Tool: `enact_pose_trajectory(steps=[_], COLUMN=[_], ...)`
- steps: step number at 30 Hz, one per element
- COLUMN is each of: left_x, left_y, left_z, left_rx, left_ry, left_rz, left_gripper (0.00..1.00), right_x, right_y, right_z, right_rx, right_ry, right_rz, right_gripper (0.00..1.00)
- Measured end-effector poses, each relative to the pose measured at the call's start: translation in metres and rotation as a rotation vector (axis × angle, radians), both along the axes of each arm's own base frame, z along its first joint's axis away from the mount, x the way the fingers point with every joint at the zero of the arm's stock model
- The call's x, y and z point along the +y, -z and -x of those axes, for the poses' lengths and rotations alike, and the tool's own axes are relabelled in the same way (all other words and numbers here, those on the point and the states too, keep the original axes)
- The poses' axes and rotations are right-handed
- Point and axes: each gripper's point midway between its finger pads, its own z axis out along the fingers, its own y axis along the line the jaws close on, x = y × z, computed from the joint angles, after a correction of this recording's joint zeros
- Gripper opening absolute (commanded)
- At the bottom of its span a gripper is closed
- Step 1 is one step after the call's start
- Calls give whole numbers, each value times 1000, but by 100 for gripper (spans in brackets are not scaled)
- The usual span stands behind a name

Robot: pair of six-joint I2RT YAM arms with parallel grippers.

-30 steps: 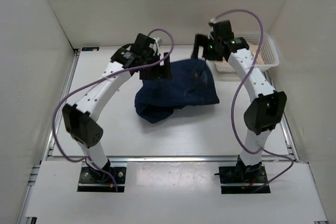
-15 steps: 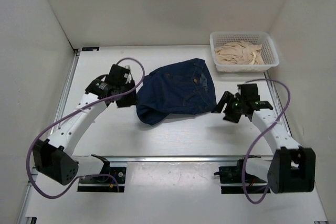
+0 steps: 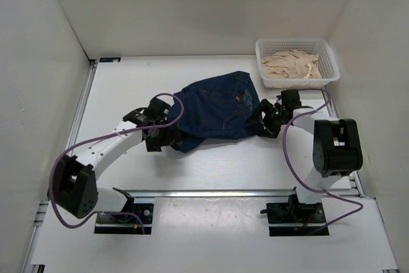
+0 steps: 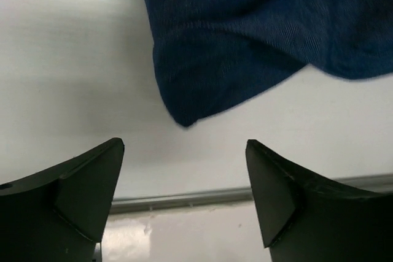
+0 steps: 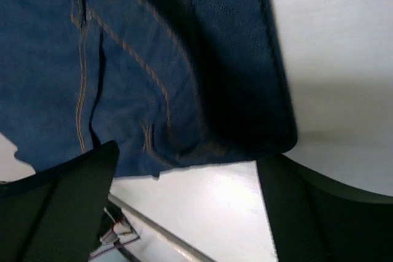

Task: Fold and stack the trousers
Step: Flatten the trousers out

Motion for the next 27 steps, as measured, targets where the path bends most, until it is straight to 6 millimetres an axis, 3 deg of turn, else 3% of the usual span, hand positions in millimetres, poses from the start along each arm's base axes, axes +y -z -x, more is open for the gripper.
enact_pose_trajectory(steps=[1, 3, 4, 5, 7, 8, 11, 13, 15, 17, 19, 20, 22, 23, 25, 27], left_x=[-2, -6, -8, -9, -9, -9, -6, -1, 8, 22, 34, 41, 54, 57, 60, 59], left_y=[4, 16, 22, 28, 40, 45, 48, 35, 10, -40, -112, -159, -253, -294, -360, -394], left_z=[-2, -7, -8, -9, -12, -14, -26, -44, -69, -112, -164, -187, -211, -212, -194, -162], left_rx=[5, 22, 34, 44, 67, 79, 81, 58, 8, -87, -253, -361, -581, -682, -844, -922], left_ry=[-2, -6, -6, -6, -4, -3, 7, -4, -32, -80, -138, -168, -209, -216, -207, -165], left_rz=[-3, -14, -21, -29, -55, -72, -115, -138, -154, -159, -132, -110, -56, -30, 14, 49], left_gripper=[84, 71, 55, 42, 19, 10, 10, 10, 10, 10, 10, 10, 10, 10, 14, 20], right_x=[1, 3, 3, 4, 4, 4, 7, 10, 12, 15, 18, 18, 21, 24, 27, 24], right_y=[1, 3, 5, 9, 14, 14, -2, -30, -70, -131, -203, -242, -318, -351, -396, -422], right_z=[-5, -14, -17, -19, -22, -25, -38, -61, -89, -122, -149, -157, -161, -154, -128, -98], right_rx=[0, -7, -11, -1, 10, 15, 3, -57, -142, -273, -428, -509, -677, -750, -849, -907], right_ry=[2, -1, 2, 4, -1, 1, -6, -8, -4, 2, 6, 8, 4, -4, -18, -21], right_rz=[-8, -18, -10, -9, 1, 6, 13, 10, 9, 1, -15, -23, -54, -70, -82, -79], right_gripper=[86, 59, 46, 22, 5, 0, 0, 0, 0, 0, 0, 0, 0, 0, 0, 0])
